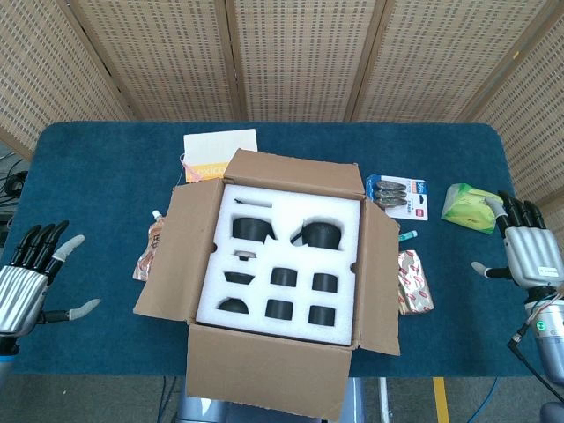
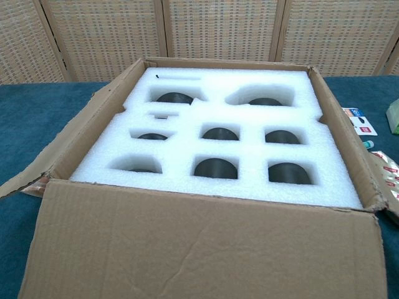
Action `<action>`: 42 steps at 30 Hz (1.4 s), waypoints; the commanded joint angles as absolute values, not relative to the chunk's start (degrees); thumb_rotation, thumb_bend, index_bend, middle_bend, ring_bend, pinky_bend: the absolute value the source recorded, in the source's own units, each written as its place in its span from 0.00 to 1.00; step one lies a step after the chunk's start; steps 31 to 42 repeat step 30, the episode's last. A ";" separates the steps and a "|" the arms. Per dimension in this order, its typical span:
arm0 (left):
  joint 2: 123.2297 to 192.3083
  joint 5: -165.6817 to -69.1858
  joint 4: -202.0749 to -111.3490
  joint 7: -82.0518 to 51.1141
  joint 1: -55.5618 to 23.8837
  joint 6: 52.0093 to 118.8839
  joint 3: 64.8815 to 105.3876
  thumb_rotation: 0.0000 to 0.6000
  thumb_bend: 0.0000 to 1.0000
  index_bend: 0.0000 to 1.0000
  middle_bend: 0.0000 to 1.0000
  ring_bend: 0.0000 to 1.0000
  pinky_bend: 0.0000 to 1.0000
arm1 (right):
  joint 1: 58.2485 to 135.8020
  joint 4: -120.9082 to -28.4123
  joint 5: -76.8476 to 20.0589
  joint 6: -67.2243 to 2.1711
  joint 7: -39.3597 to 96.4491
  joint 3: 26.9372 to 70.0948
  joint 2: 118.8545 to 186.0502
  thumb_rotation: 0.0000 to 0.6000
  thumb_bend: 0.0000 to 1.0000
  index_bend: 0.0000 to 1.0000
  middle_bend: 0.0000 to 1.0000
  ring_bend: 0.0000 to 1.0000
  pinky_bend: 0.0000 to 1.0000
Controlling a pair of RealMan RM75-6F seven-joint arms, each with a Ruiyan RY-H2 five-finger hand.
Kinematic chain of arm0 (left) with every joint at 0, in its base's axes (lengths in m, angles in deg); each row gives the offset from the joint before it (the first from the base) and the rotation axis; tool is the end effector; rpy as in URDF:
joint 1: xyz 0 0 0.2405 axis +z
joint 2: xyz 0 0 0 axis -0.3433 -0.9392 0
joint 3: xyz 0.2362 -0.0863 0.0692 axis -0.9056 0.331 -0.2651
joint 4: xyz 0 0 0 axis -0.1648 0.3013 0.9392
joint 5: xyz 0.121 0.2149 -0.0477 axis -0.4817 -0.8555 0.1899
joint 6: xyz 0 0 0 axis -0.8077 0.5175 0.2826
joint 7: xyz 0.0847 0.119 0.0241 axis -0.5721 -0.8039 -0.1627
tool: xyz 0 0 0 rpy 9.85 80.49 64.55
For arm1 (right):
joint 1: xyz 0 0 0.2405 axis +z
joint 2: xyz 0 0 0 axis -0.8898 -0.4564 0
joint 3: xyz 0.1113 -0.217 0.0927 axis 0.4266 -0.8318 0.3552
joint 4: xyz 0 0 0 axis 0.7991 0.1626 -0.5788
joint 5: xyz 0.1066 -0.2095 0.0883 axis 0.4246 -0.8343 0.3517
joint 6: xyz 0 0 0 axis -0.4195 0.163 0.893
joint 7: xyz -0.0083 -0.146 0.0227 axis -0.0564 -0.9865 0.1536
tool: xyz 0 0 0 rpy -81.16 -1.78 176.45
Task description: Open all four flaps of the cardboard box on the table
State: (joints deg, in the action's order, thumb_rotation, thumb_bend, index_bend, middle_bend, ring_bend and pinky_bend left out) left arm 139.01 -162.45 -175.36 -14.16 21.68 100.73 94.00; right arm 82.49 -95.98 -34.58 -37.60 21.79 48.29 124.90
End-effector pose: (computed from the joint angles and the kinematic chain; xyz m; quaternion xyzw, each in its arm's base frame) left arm -0.2959 0.2070 0.1313 -0.6550 -0.2852 -0.4425 0.5421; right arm -0.3061 -0.3009 0.1667 0.6072 -0.3780 0.3431 0.6089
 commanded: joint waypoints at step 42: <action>134.47 -149.69 -175.59 -12.19 21.81 103.67 83.28 0.27 0.00 0.06 0.00 0.00 0.00 | 74.44 -97.24 -37.50 -46.95 24.18 45.84 127.75 1.00 0.00 0.00 0.00 0.00 0.00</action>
